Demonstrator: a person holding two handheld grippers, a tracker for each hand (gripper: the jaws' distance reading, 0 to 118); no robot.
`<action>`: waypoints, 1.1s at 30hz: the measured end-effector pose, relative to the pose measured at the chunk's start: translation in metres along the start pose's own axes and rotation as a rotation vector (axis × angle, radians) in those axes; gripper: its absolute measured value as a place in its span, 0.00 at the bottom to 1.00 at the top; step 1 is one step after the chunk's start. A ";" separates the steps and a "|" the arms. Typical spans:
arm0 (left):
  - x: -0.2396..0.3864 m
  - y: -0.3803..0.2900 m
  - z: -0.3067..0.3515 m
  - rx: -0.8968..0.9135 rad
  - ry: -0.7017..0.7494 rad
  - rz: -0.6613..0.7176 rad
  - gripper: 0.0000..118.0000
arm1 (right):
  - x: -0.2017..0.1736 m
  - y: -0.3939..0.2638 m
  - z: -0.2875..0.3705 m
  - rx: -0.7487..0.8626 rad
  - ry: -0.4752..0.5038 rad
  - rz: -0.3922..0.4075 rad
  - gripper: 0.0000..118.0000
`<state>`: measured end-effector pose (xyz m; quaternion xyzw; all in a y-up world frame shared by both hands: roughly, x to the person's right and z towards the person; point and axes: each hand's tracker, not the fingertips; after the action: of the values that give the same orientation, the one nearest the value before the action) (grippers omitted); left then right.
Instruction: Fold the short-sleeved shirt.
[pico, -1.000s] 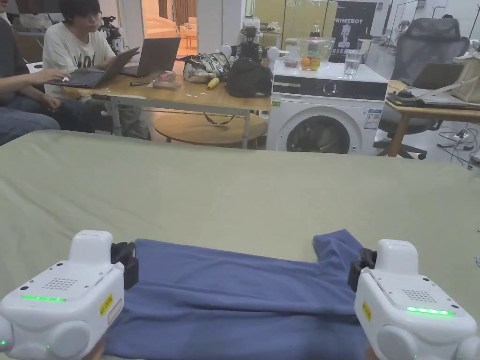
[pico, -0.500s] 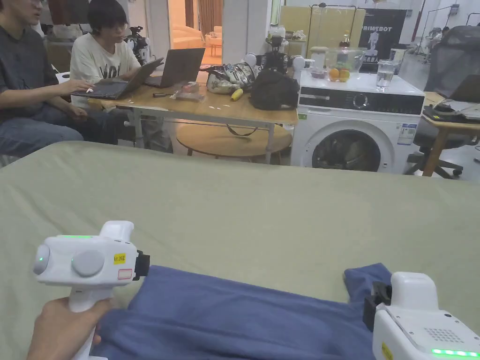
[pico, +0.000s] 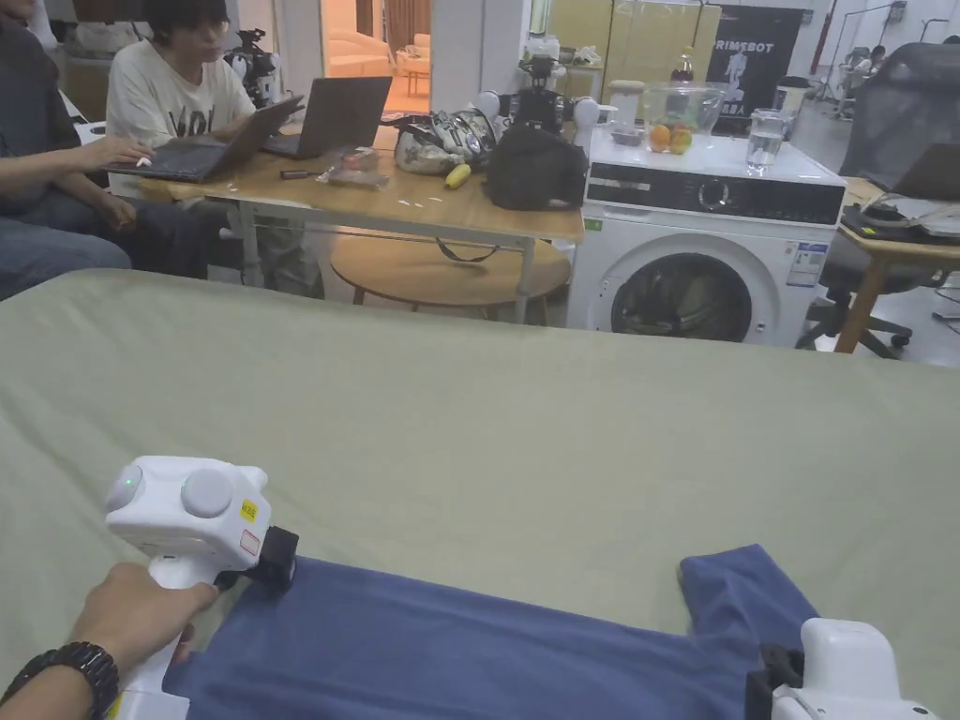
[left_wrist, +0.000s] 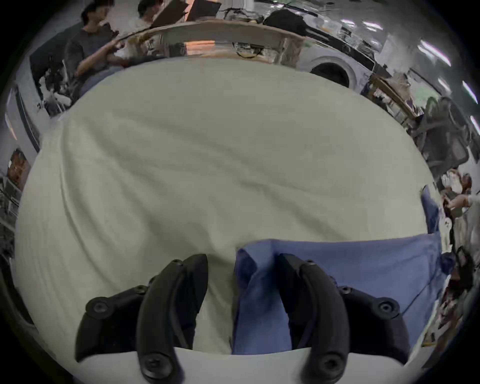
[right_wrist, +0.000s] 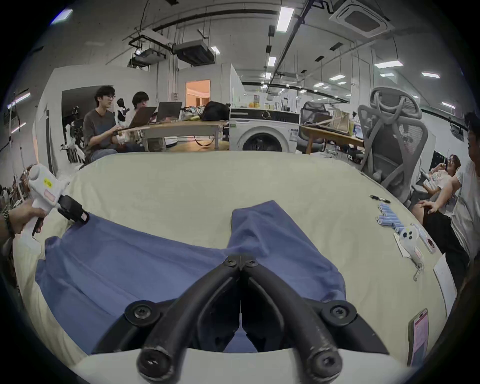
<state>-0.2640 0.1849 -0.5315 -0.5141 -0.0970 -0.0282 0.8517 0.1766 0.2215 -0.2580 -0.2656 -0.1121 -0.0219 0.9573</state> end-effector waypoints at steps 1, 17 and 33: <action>0.005 -0.002 -0.001 0.012 0.023 -0.030 0.37 | 0.002 0.001 -0.001 -0.008 -0.004 -0.003 0.00; 0.013 -0.054 0.073 0.217 -0.083 0.028 0.00 | 0.097 0.075 -0.125 -0.427 -0.011 -0.056 0.49; 0.006 -0.073 0.092 0.253 -0.101 0.050 0.00 | 0.100 0.065 -0.149 -0.432 0.048 -0.094 0.00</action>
<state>-0.2816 0.2321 -0.4254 -0.4058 -0.1297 0.0315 0.9042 0.3107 0.2028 -0.3928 -0.4585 -0.0943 -0.0964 0.8784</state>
